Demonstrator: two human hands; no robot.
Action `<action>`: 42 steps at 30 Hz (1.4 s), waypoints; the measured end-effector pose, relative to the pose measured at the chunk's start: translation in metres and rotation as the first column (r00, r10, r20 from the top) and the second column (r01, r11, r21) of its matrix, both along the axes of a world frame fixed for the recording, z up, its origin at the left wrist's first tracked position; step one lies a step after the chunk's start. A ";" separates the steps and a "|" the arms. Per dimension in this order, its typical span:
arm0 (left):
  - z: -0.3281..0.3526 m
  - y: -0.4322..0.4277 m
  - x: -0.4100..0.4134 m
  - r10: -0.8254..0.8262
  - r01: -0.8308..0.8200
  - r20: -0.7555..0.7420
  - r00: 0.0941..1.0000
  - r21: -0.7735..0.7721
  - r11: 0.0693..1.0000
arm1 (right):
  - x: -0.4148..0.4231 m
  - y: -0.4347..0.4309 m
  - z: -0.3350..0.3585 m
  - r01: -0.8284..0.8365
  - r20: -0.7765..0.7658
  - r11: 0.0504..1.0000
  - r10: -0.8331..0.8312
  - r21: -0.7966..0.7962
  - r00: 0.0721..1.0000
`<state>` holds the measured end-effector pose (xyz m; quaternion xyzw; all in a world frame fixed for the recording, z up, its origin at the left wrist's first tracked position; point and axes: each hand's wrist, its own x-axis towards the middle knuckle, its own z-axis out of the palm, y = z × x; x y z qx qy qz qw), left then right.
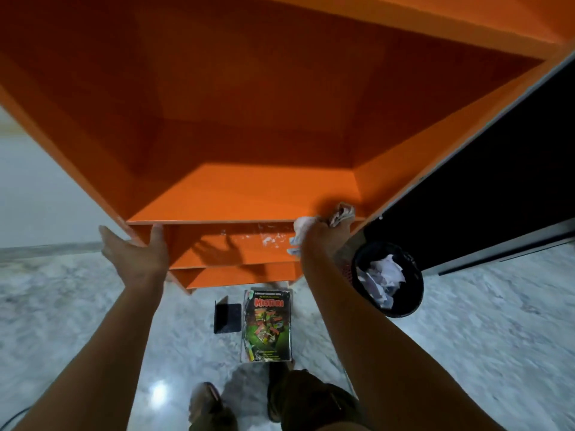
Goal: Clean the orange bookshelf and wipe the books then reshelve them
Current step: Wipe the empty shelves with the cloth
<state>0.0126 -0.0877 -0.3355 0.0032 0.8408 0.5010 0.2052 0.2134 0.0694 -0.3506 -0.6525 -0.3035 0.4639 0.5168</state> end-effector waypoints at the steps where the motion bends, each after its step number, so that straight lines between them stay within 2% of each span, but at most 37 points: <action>1: 0.001 -0.006 -0.007 -0.014 0.015 -0.049 0.999 0.010 1.000 | -0.012 -0.005 -0.007 0.000 0.060 0.999 -0.003 0.047 0.998; 3: 0.005 -0.017 -0.024 -0.060 0.067 -0.112 0.992 0.059 0.996 | -0.041 -0.021 -0.022 -0.080 0.128 0.994 0.070 0.075 0.989; 5: 0.011 -0.022 -0.037 -0.105 0.124 -0.155 0.982 0.119 0.985 | -0.069 -0.039 -0.030 -0.115 0.215 0.993 0.106 0.029 0.971; 6: 0.014 -0.024 -0.044 -0.125 0.149 -0.179 0.976 0.125 0.981 | -0.084 -0.048 -0.033 -0.103 0.193 0.994 0.096 0.027 0.977; 9: 0.023 -0.030 -0.060 -0.202 0.224 -0.225 0.953 0.077 0.971 | -0.126 -0.080 -0.028 -0.175 0.224 0.981 0.153 0.079 0.962; 11: 0.025 -0.034 -0.068 -0.279 0.297 -0.248 0.928 0.036 0.954 | -0.152 -0.102 -0.028 -0.236 0.215 0.971 0.225 0.030 0.950; 13: 0.026 -0.039 -0.076 -0.349 0.365 -0.263 0.900 0.014 0.931 | -0.176 -0.122 -0.029 -0.328 0.291 0.945 0.315 -0.005 0.903; 16: 0.028 -0.041 -0.088 -0.403 0.419 -0.214 0.890 0.034 0.907 | -0.209 -0.152 -0.028 -0.562 0.439 0.827 0.498 0.020 0.748; 17: 0.027 -0.042 -0.093 -0.428 0.442 -0.182 0.886 0.045 0.896 | -0.219 -0.162 -0.031 -0.642 0.424 0.767 0.574 0.022 0.700; 19: 0.026 -0.045 -0.103 -0.473 0.483 -0.119 0.873 0.080 0.872 | -0.232 -0.182 -0.031 -0.753 0.301 0.658 0.712 0.030 0.634; 21: 0.030 -0.047 -0.110 -0.507 0.512 -0.073 0.859 0.104 0.853 | -0.227 -0.186 -0.019 -0.861 0.292 0.501 0.839 -0.086 0.459; 22: 0.033 -0.047 -0.112 -0.517 0.520 -0.057 0.854 0.117 0.846 | -0.221 -0.181 -0.016 -0.842 0.239 0.517 0.847 -0.157 0.475; 23: 0.034 -0.047 -0.113 -0.523 0.525 -0.046 0.851 0.121 0.843 | -0.213 -0.177 -0.020 -0.828 0.276 0.527 0.839 -0.192 0.469; 25: 0.038 -0.046 -0.117 -0.540 0.540 -0.033 0.841 0.115 0.834 | -0.196 -0.173 -0.017 -0.876 0.425 0.451 0.836 -0.172 0.347; 26: 0.038 -0.046 -0.119 -0.550 0.548 -0.026 0.835 0.125 0.827 | -0.188 -0.171 -0.012 -0.875 0.435 0.470 0.816 -0.113 0.382; 28: 0.039 -0.045 -0.122 -0.556 0.547 -0.003 0.831 0.179 0.818 | -0.182 -0.166 0.004 -0.818 0.445 0.570 0.713 0.084 0.542; 29: 0.039 -0.044 -0.122 -0.558 0.546 0.010 0.830 0.190 0.816 | -0.182 -0.161 0.014 -0.785 0.469 0.587 0.646 0.199 0.602; 31: 0.039 -0.042 -0.124 -0.548 0.531 0.048 0.835 0.189 0.826 | -0.196 -0.151 0.028 -0.769 0.570 0.521 0.527 0.370 0.631; 33: 0.040 -0.043 -0.127 -0.517 0.482 0.122 0.847 0.232 0.845 | -0.215 -0.144 0.027 -0.823 0.642 0.460 0.529 0.333 0.555; 36: 0.038 -0.045 -0.131 -0.513 0.456 0.169 0.841 0.287 0.842 | -0.220 -0.154 0.006 -0.883 0.671 0.451 0.616 0.129 0.412; 39: 0.036 -0.043 -0.132 -0.513 0.460 0.168 0.842 0.274 0.845 | -0.196 -0.169 -0.011 -0.942 0.756 0.334 0.607 0.036 0.244; 41: 0.035 -0.041 -0.131 -0.500 0.446 0.169 0.850 0.276 0.852 | -0.182 -0.178 -0.014 -0.956 0.814 0.287 0.542 0.053 0.208; 42: 0.035 -0.040 -0.130 -0.498 0.446 0.168 0.851 0.272 0.853 | -0.179 -0.179 -0.015 -0.951 0.831 0.293 0.502 0.097 0.239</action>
